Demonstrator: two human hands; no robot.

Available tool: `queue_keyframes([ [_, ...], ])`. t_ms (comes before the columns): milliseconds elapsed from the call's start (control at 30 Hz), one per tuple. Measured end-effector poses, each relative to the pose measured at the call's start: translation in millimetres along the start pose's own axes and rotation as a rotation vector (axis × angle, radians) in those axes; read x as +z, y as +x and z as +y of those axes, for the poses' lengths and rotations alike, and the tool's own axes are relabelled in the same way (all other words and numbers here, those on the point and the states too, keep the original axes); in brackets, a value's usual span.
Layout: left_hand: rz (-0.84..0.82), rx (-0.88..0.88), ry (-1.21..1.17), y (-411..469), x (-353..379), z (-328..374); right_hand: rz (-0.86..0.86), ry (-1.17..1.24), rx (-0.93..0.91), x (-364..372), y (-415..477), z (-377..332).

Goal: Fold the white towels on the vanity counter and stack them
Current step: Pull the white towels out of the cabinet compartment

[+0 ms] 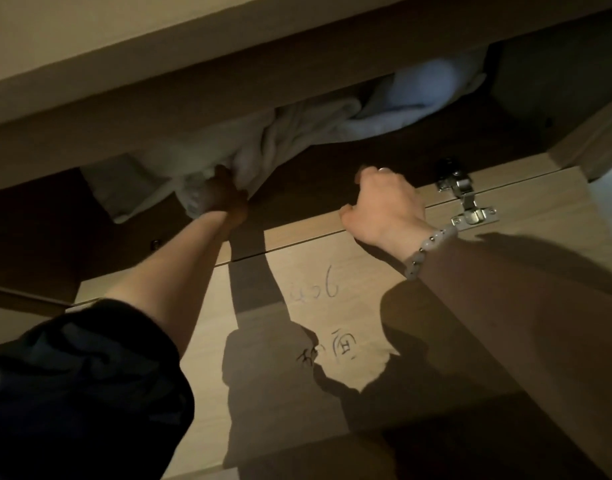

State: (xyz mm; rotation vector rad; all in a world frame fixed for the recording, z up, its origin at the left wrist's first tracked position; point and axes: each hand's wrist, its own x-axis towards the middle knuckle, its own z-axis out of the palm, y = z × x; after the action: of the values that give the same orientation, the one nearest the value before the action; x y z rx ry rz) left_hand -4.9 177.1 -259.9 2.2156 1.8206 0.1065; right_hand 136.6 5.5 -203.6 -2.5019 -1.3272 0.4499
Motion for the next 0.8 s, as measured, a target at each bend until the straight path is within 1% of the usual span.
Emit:
queue_keyframes([
  [67,0.029,0.038,0.048,-20,3,4,-0.006,-0.01,-0.036,1,-2,-8],
  [167,0.036,0.16,0.071,-58,11,4,-0.004,-0.025,-0.062,1,-3,-10],
  [300,0.066,0.252,0.131,-99,19,5,0.006,0.005,-0.044,1,-4,-9],
  [367,0.072,0.341,0.171,-113,20,6,0.007,0.044,-0.031,0,-4,-12],
  [433,0.103,0.477,0.155,-127,20,3,0.007,0.062,-0.032,0,-4,-16],
  [467,0.139,0.591,0.126,-135,22,1,0.005,0.064,-0.03,0,-4,-17],
  [533,0.275,0.808,0.061,-149,28,-4,0.008,0.061,-0.013,0,-4,-16],
  [600,0.42,0.925,-0.016,-147,31,-12,0.014,0.056,0.004,1,-4,-13],
  [633,0.49,0.918,-0.042,-140,29,-15,0.014,0.056,0.009,1,-4,-11],
  [667,0.551,0.857,-0.057,-134,22,-16,0.012,0.055,0.009,2,-4,-10],
  [700,0.584,0.754,-0.055,-126,15,-18,0.013,0.054,0.006,3,-4,-9],
  [733,0.542,0.615,-0.029,-117,6,-17,0.016,0.053,0.002,3,-4,-9],
  [800,0.278,0.321,0.048,-101,-12,-12,0.027,0.056,-0.009,4,-4,-10],
])
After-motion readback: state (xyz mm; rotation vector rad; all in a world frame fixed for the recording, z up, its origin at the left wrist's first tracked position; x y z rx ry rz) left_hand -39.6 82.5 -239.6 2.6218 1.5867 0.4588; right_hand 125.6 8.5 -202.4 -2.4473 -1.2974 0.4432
